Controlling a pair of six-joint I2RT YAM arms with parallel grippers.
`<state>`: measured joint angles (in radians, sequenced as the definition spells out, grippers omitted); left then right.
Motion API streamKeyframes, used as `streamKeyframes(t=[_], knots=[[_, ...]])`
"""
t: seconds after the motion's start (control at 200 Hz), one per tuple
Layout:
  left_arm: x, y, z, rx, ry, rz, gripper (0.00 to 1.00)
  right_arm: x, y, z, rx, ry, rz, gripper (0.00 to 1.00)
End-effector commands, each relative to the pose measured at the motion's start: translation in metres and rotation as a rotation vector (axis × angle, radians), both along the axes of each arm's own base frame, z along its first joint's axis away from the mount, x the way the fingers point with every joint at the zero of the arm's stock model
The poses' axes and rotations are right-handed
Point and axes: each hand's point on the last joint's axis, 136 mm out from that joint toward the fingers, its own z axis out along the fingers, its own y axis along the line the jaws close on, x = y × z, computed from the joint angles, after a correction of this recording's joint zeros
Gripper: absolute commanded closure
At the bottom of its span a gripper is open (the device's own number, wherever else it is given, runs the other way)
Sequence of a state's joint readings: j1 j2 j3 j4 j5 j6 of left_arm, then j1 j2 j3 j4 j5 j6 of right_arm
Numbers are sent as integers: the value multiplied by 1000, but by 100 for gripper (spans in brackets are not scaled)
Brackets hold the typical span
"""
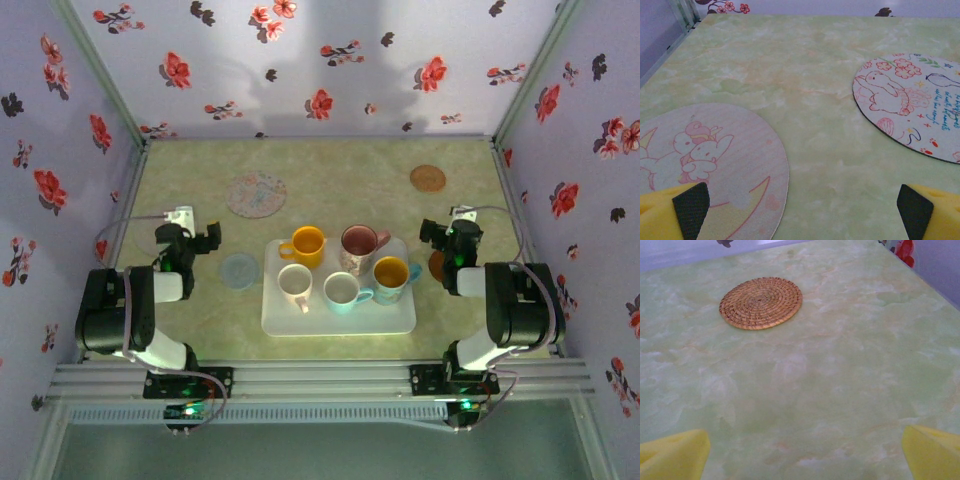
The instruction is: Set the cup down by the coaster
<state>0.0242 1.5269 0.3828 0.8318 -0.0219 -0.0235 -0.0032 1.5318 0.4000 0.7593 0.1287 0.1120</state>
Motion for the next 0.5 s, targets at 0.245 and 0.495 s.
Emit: streamKeyframes(t=[0.245, 0.495], knots=[[-3, 7, 37, 13, -83, 34, 1, 6, -6, 31, -27, -43, -39, 1], [-10, 2, 76, 19, -139, 6, 0, -6, -16, 67, -32, -90, -100, 1]])
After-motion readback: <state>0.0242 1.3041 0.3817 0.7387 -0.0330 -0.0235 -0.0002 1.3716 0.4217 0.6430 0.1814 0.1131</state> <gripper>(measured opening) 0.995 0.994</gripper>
